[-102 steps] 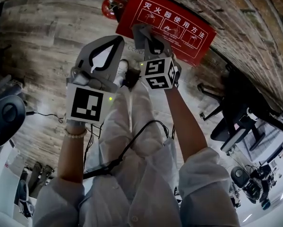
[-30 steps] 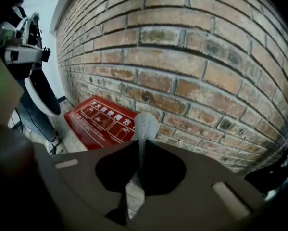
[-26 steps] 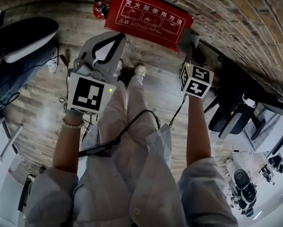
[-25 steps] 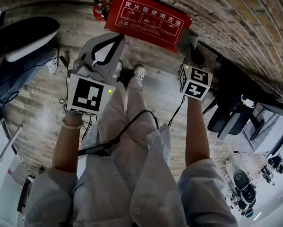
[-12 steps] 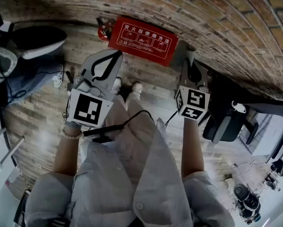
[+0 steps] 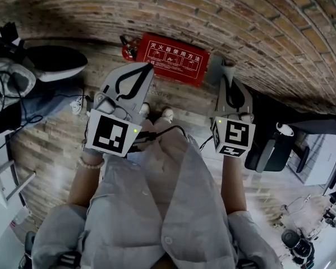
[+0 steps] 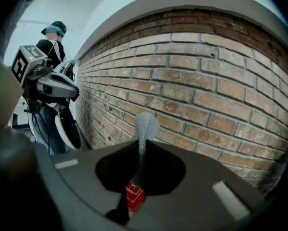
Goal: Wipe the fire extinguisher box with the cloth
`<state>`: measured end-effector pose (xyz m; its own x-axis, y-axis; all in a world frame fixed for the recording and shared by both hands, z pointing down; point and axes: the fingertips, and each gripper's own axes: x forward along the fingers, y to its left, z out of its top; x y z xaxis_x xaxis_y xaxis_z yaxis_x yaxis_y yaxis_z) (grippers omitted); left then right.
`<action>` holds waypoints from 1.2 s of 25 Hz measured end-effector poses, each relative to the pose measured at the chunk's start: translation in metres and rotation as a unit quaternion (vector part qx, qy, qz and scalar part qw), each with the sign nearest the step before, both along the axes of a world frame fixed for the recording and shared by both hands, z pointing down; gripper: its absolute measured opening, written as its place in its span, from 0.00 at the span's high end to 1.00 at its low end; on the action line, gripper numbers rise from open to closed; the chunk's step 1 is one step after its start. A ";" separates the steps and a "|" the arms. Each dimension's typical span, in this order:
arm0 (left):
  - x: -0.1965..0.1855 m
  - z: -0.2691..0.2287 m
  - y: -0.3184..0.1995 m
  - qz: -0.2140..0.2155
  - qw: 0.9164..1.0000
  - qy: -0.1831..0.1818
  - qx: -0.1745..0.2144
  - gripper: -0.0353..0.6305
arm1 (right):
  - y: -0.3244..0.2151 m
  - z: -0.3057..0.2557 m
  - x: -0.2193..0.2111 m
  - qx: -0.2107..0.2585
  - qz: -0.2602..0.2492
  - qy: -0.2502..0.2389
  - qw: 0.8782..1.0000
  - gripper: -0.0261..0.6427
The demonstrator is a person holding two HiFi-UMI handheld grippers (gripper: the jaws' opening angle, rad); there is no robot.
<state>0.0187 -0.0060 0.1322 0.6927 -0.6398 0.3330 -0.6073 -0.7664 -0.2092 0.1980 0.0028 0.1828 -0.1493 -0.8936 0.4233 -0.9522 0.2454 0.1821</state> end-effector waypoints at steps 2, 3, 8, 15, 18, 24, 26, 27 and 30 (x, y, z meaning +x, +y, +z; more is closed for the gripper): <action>0.001 -0.012 -0.003 0.001 1.000 -0.001 0.015 0.95 | 0.000 -0.012 -0.005 0.008 -0.003 0.003 1.000 0.92; 0.001 -0.018 -0.004 0.003 1.000 0.001 0.021 0.95 | -0.001 -0.016 -0.007 0.009 -0.004 0.004 1.000 0.92; 0.001 -0.035 -0.007 0.010 0.999 0.005 0.034 0.95 | -0.004 -0.034 -0.018 0.021 -0.013 0.005 1.000 0.92; -0.001 -0.050 -0.013 0.014 0.999 0.014 0.046 0.95 | -0.010 -0.052 -0.024 0.043 -0.013 0.005 0.999 0.92; -0.002 -0.051 -0.015 0.015 0.999 0.014 0.044 0.95 | -0.010 -0.055 -0.026 0.044 -0.016 0.007 0.999 0.92; 0.002 -0.050 -0.015 0.029 0.999 0.019 0.043 0.95 | -0.008 -0.055 -0.035 0.043 -0.023 0.009 0.999 0.92; 0.002 -0.048 -0.015 0.029 0.999 0.023 0.039 0.95 | -0.008 -0.056 -0.039 0.044 -0.025 0.009 0.999 0.92; 0.002 -0.048 -0.015 0.030 0.998 0.025 0.038 0.95 | -0.008 -0.056 -0.041 0.045 -0.026 0.010 0.999 0.92; 0.002 -0.046 -0.015 0.031 0.998 0.030 0.036 0.95 | -0.007 -0.056 -0.044 0.046 -0.030 0.016 0.998 0.92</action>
<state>0.0207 -0.0211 0.0862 0.7483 -0.6164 0.2451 -0.5727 -0.7868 -0.2300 0.1535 -0.0038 0.1271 -0.1916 -0.9184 0.3461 -0.9294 0.2831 0.2367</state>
